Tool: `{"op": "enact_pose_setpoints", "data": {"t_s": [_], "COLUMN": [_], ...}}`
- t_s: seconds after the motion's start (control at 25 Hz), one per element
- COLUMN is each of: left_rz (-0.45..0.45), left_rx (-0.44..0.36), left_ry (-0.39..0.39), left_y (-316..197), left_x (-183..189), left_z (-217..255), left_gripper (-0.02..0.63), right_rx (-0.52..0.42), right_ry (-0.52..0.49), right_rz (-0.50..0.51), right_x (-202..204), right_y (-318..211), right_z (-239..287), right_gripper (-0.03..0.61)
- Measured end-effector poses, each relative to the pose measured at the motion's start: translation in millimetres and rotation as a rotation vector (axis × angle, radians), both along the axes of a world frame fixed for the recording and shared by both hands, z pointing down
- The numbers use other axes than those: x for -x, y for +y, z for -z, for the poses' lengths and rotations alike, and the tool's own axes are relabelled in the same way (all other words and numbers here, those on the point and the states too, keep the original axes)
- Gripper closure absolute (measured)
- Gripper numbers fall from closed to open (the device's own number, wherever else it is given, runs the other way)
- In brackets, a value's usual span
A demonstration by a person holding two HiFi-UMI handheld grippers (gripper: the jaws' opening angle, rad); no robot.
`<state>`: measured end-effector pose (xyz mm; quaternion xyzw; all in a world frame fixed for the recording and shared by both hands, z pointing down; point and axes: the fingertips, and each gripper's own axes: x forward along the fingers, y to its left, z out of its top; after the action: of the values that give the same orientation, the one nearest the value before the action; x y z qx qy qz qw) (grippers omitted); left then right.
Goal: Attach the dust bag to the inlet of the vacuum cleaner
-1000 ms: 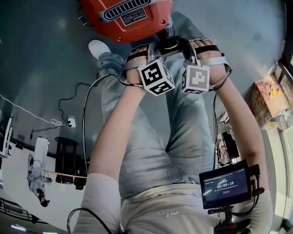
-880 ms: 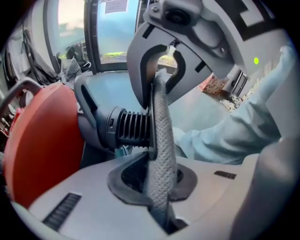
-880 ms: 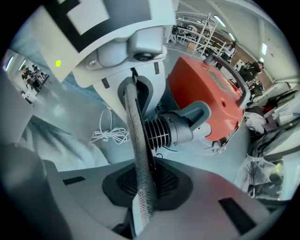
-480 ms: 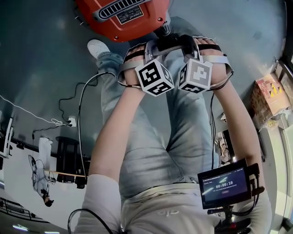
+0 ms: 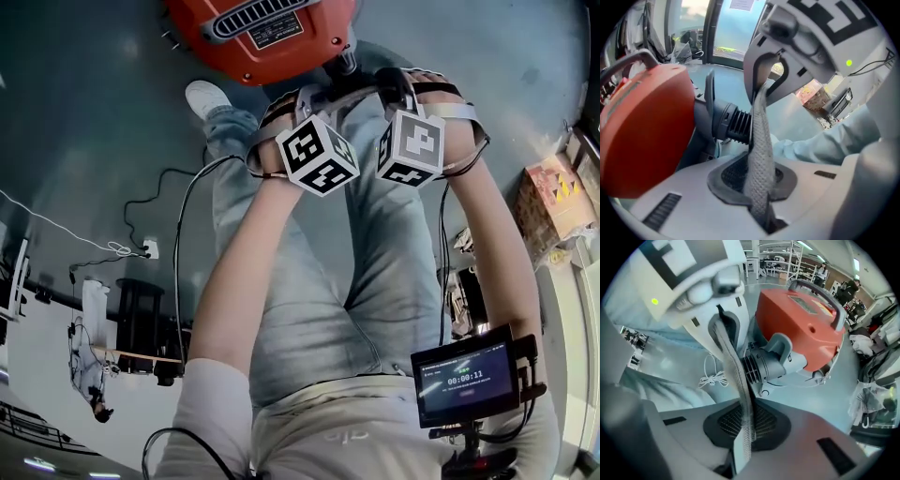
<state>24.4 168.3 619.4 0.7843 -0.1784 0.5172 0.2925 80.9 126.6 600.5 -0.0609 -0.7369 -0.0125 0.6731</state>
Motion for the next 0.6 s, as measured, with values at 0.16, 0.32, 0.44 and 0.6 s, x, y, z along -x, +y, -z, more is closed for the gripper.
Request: {"op": "enact_pose_setpoints", "data": {"t_s": [0.16, 0.32, 0.44, 0.6], "left_rz": [-0.052, -0.068, -0.045, -0.002], "left_rx": [0.014, -0.004, 0.011, 0.094], "left_ry": [-0.009, -0.014, 0.012, 0.062], "left_y": [0, -7, -9, -5], "left_x": [0, 4, 7, 5], "left_z": [-8, 13, 5, -16], "left_gripper": [0.581, 0.581, 0.580, 0.580], "right_rx": [-0.015, 0.030, 0.013, -0.017], "right_ry": [-0.001, 0.014, 0.017, 0.034], "right_rz": [0.038, -0.015, -0.007, 0.010], "right_x": [2, -2, -2, 4], "right_y": [-1, -3, -2, -3], "right_z": [4, -16, -13, 7], "right_gripper": [0.555, 0.555, 0.557, 0.555]}}
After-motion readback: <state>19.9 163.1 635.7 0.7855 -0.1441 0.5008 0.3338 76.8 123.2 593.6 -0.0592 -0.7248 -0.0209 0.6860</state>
